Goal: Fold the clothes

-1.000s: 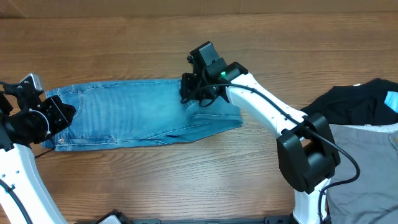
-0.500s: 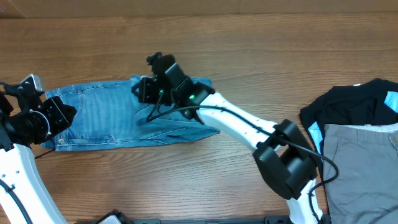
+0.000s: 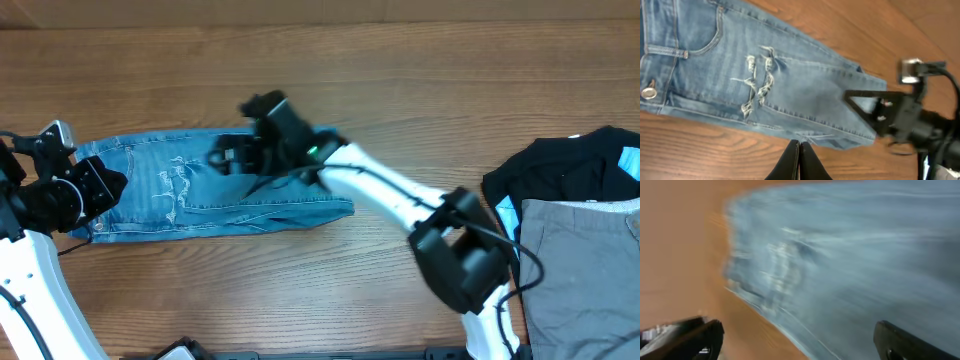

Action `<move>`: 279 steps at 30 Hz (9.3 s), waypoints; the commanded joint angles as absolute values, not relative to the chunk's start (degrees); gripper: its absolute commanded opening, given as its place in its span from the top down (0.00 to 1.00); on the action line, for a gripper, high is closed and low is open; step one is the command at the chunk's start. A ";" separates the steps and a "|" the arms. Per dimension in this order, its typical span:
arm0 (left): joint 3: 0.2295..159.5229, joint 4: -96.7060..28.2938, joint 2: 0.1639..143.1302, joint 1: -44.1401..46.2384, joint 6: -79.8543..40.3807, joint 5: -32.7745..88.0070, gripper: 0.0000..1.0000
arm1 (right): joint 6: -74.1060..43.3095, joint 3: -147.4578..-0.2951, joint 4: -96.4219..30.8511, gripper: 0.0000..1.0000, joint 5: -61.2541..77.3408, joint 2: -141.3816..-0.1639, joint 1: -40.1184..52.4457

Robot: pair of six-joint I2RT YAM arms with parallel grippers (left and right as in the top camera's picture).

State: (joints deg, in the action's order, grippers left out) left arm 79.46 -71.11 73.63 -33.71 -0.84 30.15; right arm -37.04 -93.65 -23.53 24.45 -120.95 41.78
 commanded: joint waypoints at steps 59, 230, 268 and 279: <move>117.64 -77.10 103.85 -33.19 12.62 27.49 0.96 | -16.51 -97.69 -71.46 0.00 19.00 -103.92 19.49; 77.97 -59.27 103.94 6.76 -11.55 5.58 0.15 | -11.88 -79.46 -32.60 0.95 -10.63 -110.08 29.76; 77.97 -38.00 110.61 6.35 13.10 0.64 0.55 | -33.61 -69.80 -44.31 0.96 12.56 -111.44 28.25; 79.42 -47.59 116.29 6.00 16.56 29.12 0.55 | -18.24 -70.50 -48.60 0.96 23.92 -106.69 25.96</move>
State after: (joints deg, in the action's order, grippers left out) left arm 78.43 -44.14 116.92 6.52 12.64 17.56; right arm -23.62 -70.87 -48.71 14.87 -108.53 26.17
